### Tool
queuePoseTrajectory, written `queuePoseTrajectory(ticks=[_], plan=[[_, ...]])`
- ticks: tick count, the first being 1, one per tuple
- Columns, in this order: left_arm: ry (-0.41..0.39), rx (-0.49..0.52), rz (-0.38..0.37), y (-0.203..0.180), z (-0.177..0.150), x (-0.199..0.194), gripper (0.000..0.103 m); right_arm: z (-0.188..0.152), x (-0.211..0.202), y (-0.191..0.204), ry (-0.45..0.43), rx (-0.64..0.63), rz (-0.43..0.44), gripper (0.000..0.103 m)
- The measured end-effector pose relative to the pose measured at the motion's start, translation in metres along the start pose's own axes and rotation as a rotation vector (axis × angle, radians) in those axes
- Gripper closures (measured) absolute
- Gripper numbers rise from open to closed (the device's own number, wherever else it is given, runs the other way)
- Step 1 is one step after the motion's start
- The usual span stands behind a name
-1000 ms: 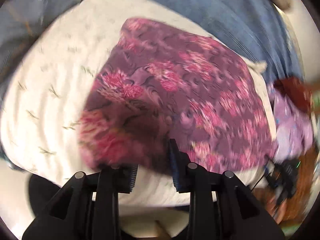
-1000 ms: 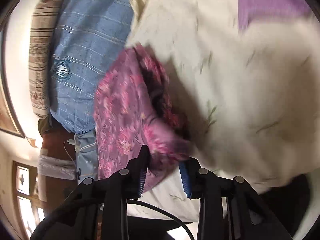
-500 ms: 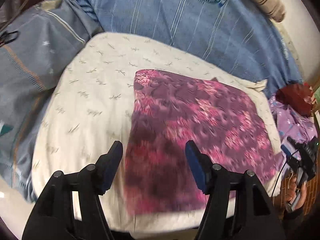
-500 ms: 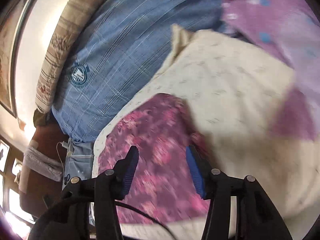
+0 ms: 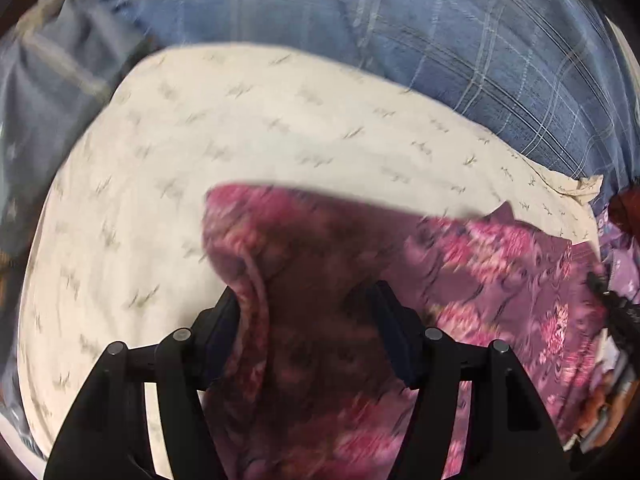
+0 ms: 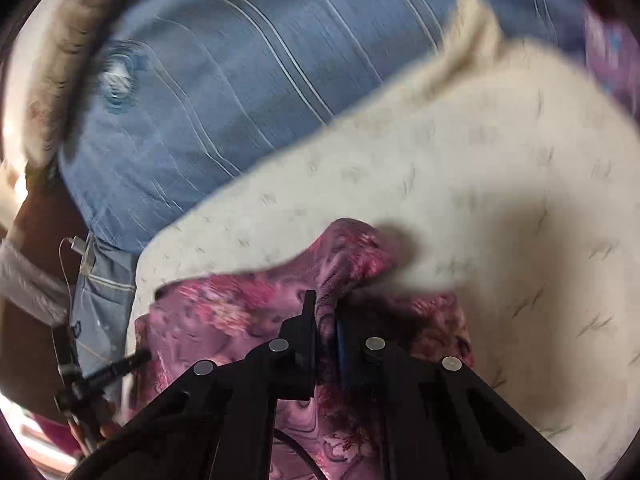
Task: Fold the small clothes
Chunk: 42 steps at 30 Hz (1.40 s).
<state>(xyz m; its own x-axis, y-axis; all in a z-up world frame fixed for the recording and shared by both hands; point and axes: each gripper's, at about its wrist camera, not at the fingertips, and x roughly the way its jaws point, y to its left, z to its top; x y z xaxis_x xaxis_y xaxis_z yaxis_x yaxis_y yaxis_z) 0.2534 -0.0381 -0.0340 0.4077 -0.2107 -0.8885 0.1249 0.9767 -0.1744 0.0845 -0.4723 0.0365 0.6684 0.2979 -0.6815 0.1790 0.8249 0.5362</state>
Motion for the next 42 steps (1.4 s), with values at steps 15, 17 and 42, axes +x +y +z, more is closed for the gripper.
queuePoseTrajectory(ticks=[15,17,42], plan=[[-0.108,0.114,0.014,0.010,-0.040,-0.053,0.021,-0.035,-0.054,0.008,-0.135,0.008,-0.055,0.074],[-0.140,0.164,0.010,0.014,-0.058,-0.061,0.021,-0.059,-0.071,0.025,-0.172,-0.073,-0.016,0.072],[-0.176,0.155,0.072,0.032,-0.113,-0.093,0.004,-0.145,-0.100,0.042,0.034,-0.104,0.023,0.064]])
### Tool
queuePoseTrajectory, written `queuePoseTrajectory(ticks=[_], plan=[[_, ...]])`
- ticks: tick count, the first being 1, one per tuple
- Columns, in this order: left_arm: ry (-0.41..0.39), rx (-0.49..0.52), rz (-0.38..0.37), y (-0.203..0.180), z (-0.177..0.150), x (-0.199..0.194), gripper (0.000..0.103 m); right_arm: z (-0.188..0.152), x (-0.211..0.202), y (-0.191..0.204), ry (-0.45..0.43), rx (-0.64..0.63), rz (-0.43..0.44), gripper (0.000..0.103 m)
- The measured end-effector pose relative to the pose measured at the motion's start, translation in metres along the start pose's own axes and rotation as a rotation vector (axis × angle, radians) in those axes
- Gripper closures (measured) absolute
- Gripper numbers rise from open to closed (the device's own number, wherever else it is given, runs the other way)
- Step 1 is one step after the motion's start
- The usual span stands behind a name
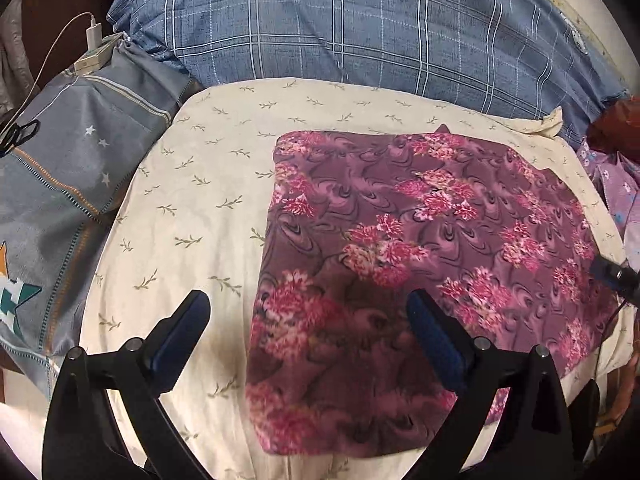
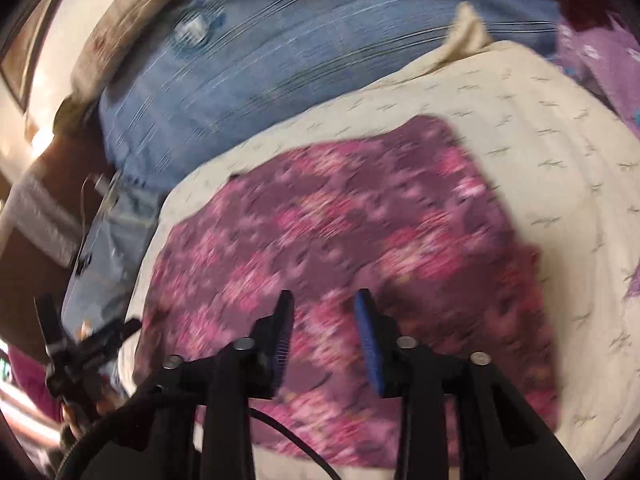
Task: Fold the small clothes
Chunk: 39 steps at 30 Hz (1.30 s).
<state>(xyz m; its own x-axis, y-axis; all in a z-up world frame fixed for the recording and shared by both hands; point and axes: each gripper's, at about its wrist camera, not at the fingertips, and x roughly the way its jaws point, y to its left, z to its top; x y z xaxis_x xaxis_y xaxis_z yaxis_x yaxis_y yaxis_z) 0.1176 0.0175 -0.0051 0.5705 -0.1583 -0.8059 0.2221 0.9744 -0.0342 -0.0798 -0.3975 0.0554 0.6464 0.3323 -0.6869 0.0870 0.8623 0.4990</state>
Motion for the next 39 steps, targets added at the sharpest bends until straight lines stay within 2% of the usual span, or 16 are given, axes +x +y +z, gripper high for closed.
queuePoseTrajectory(ticks=[1,2,5,9,11,13,15,16,19,22,27,31,33,36,38,39], plan=[[0.003,0.001,0.003,0.001,0.000,-0.003,0.004,-0.003,0.002,0.007,0.008,-0.017,0.002,0.057],[0.005,0.000,0.002,0.005,0.001,-0.006,0.004,-0.006,0.005,0.014,0.016,-0.036,-0.003,0.054],[0.004,-0.085,-0.043,0.026,0.001,-0.021,0.004,-0.013,0.015,0.034,0.049,-0.099,-0.001,0.054],[0.106,-0.298,-0.189,0.077,-0.011,-0.024,0.004,-0.024,0.026,0.065,0.088,-0.192,0.035,0.053],[0.165,-0.397,-0.268,0.090,-0.029,-0.023,0.004,-0.031,0.032,0.091,0.088,-0.323,0.008,0.053],[0.220,-0.532,-0.400,0.097,-0.056,-0.022,0.004,-0.035,0.036,0.107,0.069,-0.383,-0.013,0.053],[0.284,-0.665,-0.530,0.093,-0.083,-0.013,0.004,-0.032,0.044,0.110,0.073,-0.381,-0.019,0.053],[0.314,-0.710,-0.570,0.088,-0.091,-0.005,0.004,-0.031,0.047,0.109,0.079,-0.373,-0.021,0.053],[0.373,-0.803,-0.615,0.074,-0.097,0.014,0.004,-0.028,0.057,0.100,0.101,-0.321,-0.030,0.053],[0.383,-0.810,-0.605,0.056,-0.087,0.026,0.004,-0.028,0.053,0.092,0.107,-0.280,-0.040,0.053],[0.347,-0.800,-0.584,0.042,-0.063,0.035,0.004,-0.021,0.033,0.080,0.038,-0.293,-0.121,0.053],[0.293,-0.798,-0.596,0.040,-0.045,0.030,0.004,0.000,0.024,0.076,-0.053,-0.269,-0.102,0.054],[0.265,-0.759,-0.581,0.038,-0.039,0.027,0.004,0.010,0.030,0.078,-0.082,-0.244,-0.083,0.057],[0.268,-0.726,-0.549,0.032,-0.040,0.036,0.004,0.011,0.050,0.081,-0.102,-0.246,-0.106,0.061],[0.280,-0.717,-0.536,0.031,-0.044,0.044,0.004,0.005,0.074,0.076,-0.067,-0.220,-0.108,0.062],[0.265,-0.708,-0.527,0.031,-0.043,0.043,0.010,0.000,0.088,0.073,-0.037,-0.211,-0.122,0.062]])
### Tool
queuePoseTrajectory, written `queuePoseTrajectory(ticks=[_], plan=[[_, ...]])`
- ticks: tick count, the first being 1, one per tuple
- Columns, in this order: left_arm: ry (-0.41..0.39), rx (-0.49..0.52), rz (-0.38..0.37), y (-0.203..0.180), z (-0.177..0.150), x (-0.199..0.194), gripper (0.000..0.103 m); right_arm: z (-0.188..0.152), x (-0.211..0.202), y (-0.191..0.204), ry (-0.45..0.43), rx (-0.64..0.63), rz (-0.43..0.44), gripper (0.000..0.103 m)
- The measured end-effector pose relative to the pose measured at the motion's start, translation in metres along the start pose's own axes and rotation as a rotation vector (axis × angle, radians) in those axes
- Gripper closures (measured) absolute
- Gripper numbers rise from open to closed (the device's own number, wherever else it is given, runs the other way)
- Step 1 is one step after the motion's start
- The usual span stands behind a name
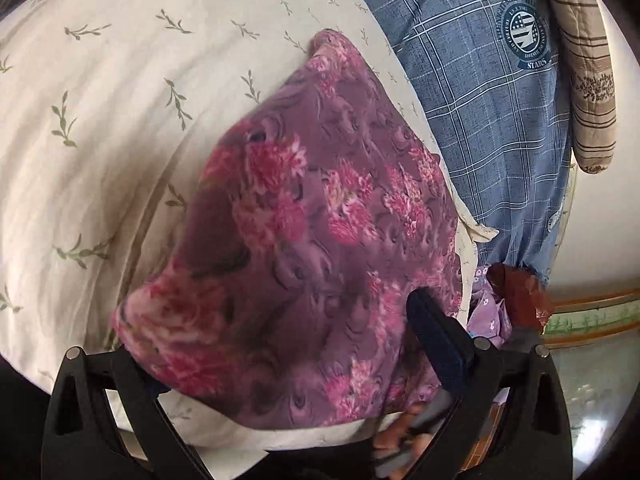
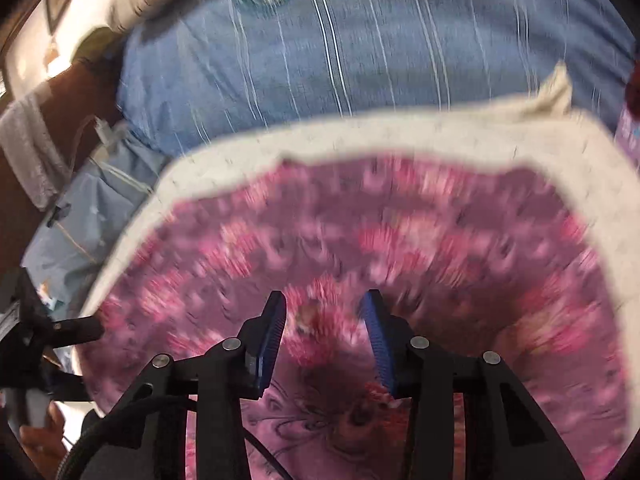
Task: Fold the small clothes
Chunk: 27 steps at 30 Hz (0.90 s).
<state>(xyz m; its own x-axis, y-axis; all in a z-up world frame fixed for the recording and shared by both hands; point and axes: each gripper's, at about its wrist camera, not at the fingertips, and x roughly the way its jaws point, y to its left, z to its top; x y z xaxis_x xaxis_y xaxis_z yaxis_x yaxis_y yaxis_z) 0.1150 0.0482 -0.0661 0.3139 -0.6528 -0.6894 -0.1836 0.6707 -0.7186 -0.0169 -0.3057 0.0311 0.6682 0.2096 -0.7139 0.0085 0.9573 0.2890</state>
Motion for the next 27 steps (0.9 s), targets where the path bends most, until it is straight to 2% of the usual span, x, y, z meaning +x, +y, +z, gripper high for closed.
queuePoseTrajectory(ticks=[1,2,3,4,6,12,14,17,19,23,27], plan=[[-0.019,0.022,0.012,-0.004,0.000,-0.003,0.019,-0.010,0.013,0.000,0.011,-0.009,-0.022,0.062],[-0.036,0.064,0.030,-0.010,0.001,-0.006,0.047,-0.013,0.011,0.002,-0.041,-0.032,-0.032,0.062],[-0.052,0.128,0.070,-0.018,0.001,-0.009,0.072,-0.016,0.012,0.006,-0.046,-0.064,-0.052,0.062],[-0.070,0.180,0.110,-0.025,-0.001,-0.011,0.075,-0.017,0.012,0.009,-0.049,-0.082,-0.065,0.061],[-0.111,0.265,0.151,-0.040,-0.007,-0.017,0.077,-0.018,0.013,0.009,-0.049,-0.084,-0.062,0.060],[-0.209,0.505,0.211,-0.096,-0.030,-0.035,0.079,-0.023,-0.003,-0.010,-0.061,-0.003,-0.008,0.062],[-0.234,0.561,0.210,-0.111,-0.037,-0.039,0.079,-0.034,-0.019,-0.019,-0.077,0.020,0.014,0.062],[-0.267,0.658,0.234,-0.137,-0.049,-0.036,0.080,-0.057,-0.040,-0.027,-0.082,0.021,-0.011,0.063],[-0.260,0.703,0.245,-0.154,-0.054,-0.030,0.080,-0.067,-0.045,-0.029,-0.038,0.011,-0.013,0.063],[-0.253,0.766,0.249,-0.184,-0.064,-0.023,0.080,-0.081,-0.060,-0.051,-0.019,0.094,0.055,0.063],[-0.240,0.875,0.237,-0.227,-0.088,-0.007,0.085,-0.091,-0.069,-0.088,-0.035,0.269,0.213,0.064]])
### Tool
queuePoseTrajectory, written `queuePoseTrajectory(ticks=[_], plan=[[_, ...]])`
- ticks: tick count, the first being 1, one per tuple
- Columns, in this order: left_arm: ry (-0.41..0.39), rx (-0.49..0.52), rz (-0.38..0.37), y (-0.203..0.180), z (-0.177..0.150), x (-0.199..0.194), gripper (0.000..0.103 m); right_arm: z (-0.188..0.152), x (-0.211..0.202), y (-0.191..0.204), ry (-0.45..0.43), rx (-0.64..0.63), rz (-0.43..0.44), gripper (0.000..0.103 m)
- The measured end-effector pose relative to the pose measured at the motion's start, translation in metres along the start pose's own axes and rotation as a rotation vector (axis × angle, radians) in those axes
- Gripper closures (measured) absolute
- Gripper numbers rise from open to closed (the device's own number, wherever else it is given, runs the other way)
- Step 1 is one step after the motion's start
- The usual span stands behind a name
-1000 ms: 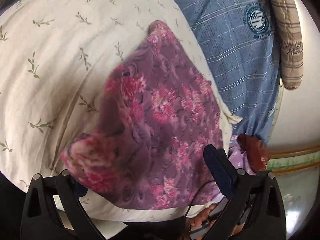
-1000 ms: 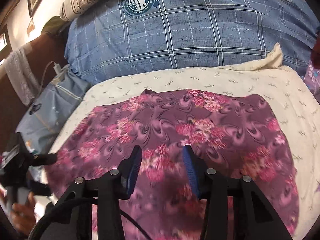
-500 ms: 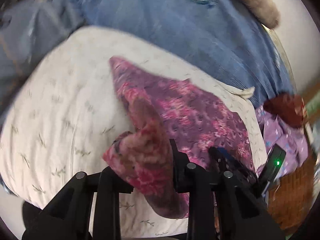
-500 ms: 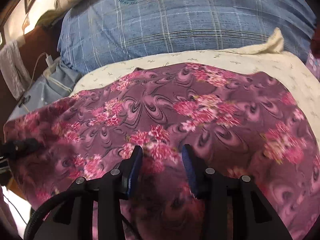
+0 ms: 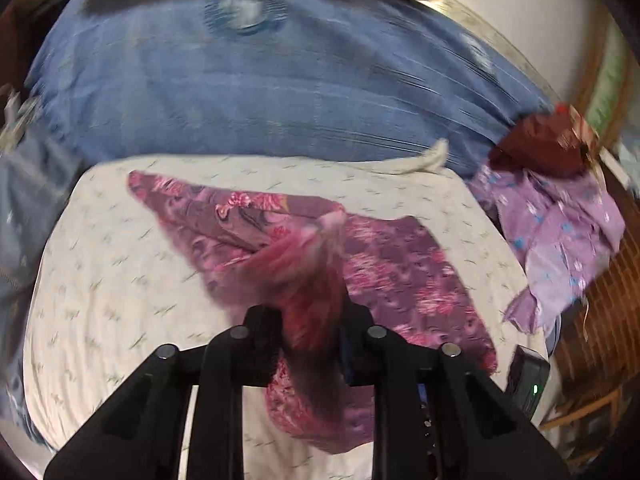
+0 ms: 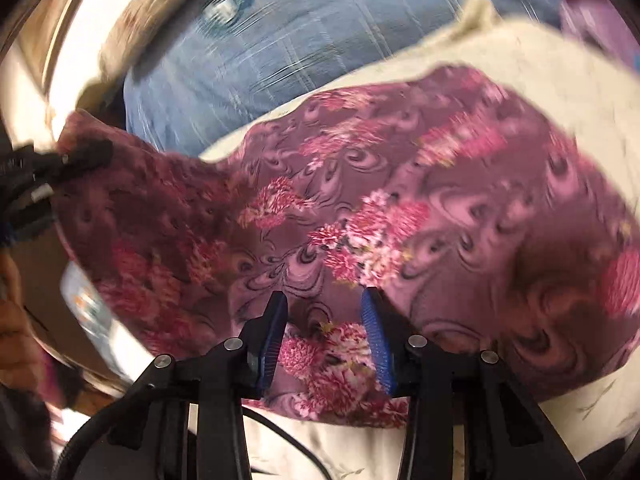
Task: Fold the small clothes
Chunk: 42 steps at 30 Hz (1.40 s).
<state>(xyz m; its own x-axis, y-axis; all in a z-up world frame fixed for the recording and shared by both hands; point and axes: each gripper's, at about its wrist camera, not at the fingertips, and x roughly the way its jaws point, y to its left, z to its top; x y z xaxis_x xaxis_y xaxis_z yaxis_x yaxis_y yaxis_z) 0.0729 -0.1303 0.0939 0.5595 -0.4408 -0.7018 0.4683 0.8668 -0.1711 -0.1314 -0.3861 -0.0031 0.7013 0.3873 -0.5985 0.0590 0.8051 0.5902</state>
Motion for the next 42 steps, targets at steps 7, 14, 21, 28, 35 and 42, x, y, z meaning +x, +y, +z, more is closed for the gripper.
queuePoseTrajectory(ticks=[7,14,21,28,35,42], plan=[[0.051,0.173,-0.058,-0.091,0.009,0.036,0.090,-0.011,-0.019,-0.100,0.017,0.480,0.315,0.097],[0.238,-0.004,-0.021,-0.066,0.014,0.079,0.090,-0.013,-0.021,-0.124,0.036,0.525,0.385,0.103],[0.296,-0.148,0.058,0.017,-0.020,0.064,0.090,-0.008,-0.022,-0.126,0.045,0.505,0.382,0.103],[0.239,0.123,0.061,-0.059,-0.021,0.055,0.018,-0.008,-0.016,-0.119,0.035,0.463,0.350,0.103],[0.147,0.536,0.412,-0.146,-0.048,0.087,0.018,-0.007,-0.010,-0.117,0.042,0.462,0.351,0.103],[0.070,0.653,0.751,-0.154,-0.059,0.114,0.017,-0.007,-0.008,-0.125,0.049,0.480,0.377,0.103]])
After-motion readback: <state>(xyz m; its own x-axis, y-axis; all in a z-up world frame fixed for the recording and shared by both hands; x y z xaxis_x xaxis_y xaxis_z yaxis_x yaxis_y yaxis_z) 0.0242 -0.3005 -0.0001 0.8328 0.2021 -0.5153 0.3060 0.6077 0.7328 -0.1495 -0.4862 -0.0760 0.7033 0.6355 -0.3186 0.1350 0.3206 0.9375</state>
